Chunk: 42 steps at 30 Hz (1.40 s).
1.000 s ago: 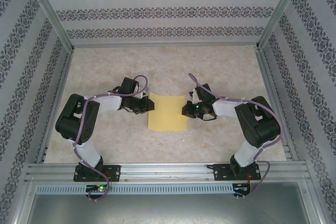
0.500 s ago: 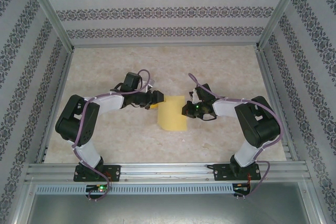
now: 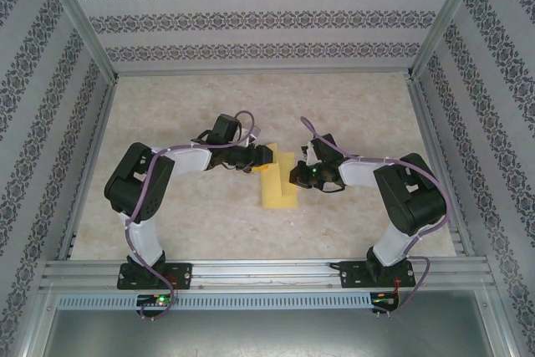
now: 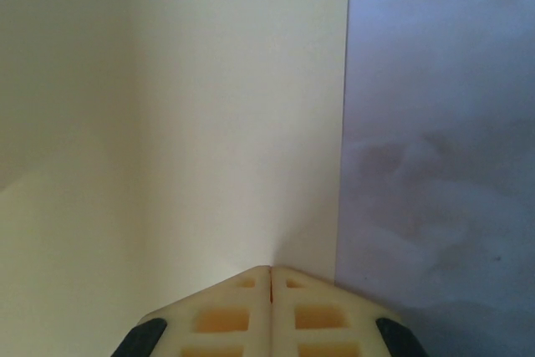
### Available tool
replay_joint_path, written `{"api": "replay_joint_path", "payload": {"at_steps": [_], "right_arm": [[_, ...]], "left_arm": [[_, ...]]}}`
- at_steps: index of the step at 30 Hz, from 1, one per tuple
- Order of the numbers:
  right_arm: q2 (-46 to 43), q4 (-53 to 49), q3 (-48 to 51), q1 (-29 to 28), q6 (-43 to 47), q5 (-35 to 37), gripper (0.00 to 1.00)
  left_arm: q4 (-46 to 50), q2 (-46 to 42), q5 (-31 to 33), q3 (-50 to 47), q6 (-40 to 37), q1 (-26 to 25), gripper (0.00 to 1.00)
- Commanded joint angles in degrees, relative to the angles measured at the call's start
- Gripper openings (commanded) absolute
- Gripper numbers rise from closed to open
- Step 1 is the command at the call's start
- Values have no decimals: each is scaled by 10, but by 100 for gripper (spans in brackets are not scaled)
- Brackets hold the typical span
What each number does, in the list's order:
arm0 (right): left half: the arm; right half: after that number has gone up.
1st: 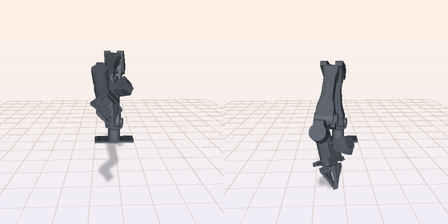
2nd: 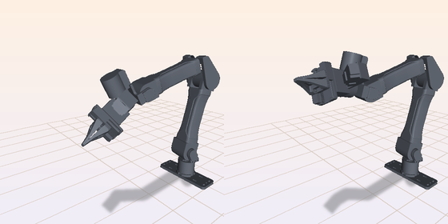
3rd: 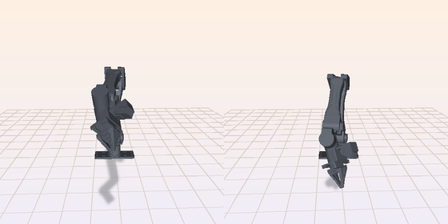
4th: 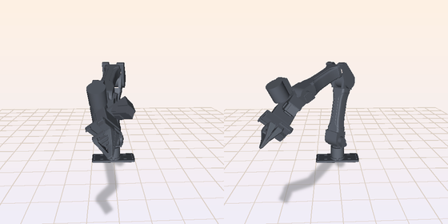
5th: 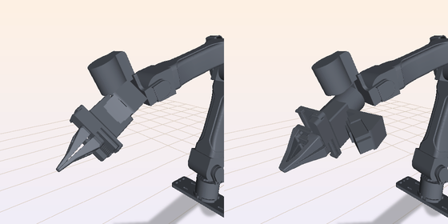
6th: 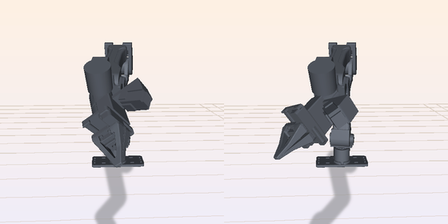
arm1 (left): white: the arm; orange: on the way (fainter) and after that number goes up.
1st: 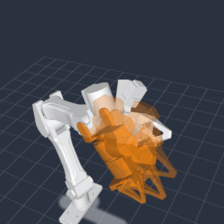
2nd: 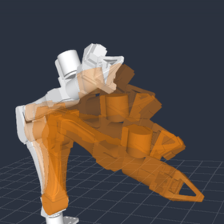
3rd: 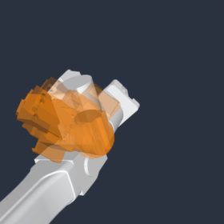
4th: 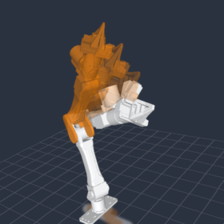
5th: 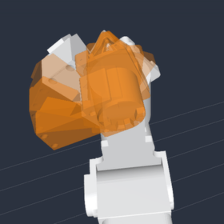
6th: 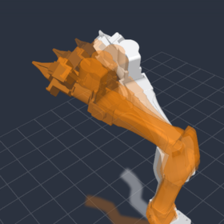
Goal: Fold a paper plane with a square sheet of paper (fold left side to right side)
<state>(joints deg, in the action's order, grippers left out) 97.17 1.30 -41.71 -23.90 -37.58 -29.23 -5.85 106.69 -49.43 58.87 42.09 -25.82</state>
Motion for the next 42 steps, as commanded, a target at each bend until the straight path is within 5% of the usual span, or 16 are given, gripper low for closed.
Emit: {"api": "replay_joint_path", "payload": {"at_steps": [1, 8, 17, 24, 32, 42], "right_arm": [[-7, 5, 13, -6, -10, -4, 0], [-17, 22, 18, -6, -20, -13, 0], [-41, 37, 23, -5, -22, -21, 0], [-88, 42, 30, 5, -14, -14, 15], [-113, 85, 43, 19, -13, -79, 44], [-15, 205, 39, -4, -95, -129, 48]], "left_arm": [[7, 14, 10, 23, -13, -11, 43], [35, 27, 32, 27, -31, -14, 24], [50, 34, 44, 30, -41, -18, 16], [57, 33, 47, 32, -44, -19, 16], [58, 32, 49, 33, -46, -20, 16], [46, 32, 44, 28, -40, -21, 16]]}}
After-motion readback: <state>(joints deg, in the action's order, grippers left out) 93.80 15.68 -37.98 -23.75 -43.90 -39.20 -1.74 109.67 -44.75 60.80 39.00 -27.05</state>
